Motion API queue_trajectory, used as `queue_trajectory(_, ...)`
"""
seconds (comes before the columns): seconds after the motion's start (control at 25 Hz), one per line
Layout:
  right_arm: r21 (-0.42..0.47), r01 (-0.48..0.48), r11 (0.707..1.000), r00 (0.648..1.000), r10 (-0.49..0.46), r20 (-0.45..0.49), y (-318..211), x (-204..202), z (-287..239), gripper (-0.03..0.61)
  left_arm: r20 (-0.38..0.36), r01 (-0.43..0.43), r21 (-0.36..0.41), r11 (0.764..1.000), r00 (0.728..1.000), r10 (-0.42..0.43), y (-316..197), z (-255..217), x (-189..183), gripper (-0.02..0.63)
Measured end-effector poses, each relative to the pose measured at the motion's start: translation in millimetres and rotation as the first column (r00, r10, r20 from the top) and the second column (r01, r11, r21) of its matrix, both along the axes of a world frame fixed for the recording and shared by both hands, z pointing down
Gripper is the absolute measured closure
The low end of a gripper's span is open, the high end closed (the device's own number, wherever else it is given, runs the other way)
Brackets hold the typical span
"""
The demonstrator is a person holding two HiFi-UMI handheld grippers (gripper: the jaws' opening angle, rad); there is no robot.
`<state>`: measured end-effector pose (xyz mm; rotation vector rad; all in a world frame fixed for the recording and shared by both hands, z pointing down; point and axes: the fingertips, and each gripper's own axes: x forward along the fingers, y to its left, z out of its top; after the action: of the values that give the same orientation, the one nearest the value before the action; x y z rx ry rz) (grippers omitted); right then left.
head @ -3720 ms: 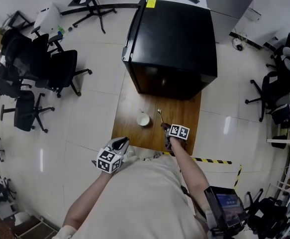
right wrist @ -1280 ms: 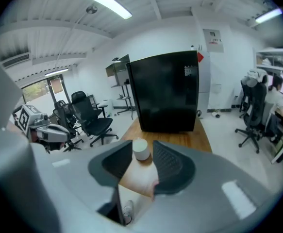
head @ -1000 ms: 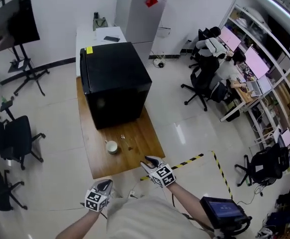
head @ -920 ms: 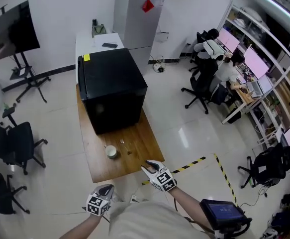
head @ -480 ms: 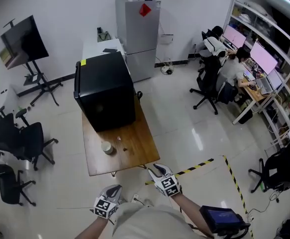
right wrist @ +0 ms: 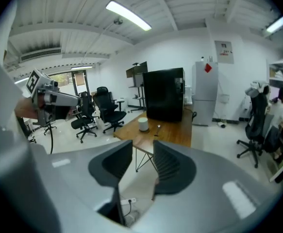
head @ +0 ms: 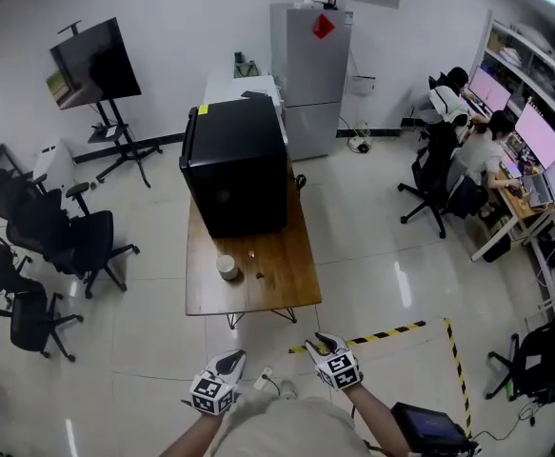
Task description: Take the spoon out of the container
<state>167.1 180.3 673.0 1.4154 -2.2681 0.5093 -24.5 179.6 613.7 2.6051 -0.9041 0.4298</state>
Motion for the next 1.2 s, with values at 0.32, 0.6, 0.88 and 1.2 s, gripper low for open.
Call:
queue_trajectory(0.32,-0.014,-0.074,0.997,0.997,0.074,0.015,-3.5,-8.5,0.3,0.446,-0.036,0.092,-0.064,0.994,0.995,-0.095,-5.8,6.1,-48.8,0.594)
queue_trajectory(0.6,0.008,-0.075,0.997,0.997,0.075,-0.004,-35.4,-50.1,-17.9,0.457,-0.037,0.109,-0.096,0.989,0.993,-0.113,-24.8,12.9,-110.2,0.607)
queue_trajectory(0.88,0.024,-0.104,0.994,0.994,0.104,-0.022,-63.2,-91.3,-20.2,0.457,0.008,0.087,-0.106,0.991,0.996,-0.087,-53.8,27.5,-155.4,0.609)
queue_trajectory(1.2,0.030,-0.088,0.996,0.995,0.089,-0.050,-79.6,-110.9,-27.3,0.457,0.037,0.043,-0.124,0.991,0.999,-0.038,-71.4,34.7,-156.9,0.609)
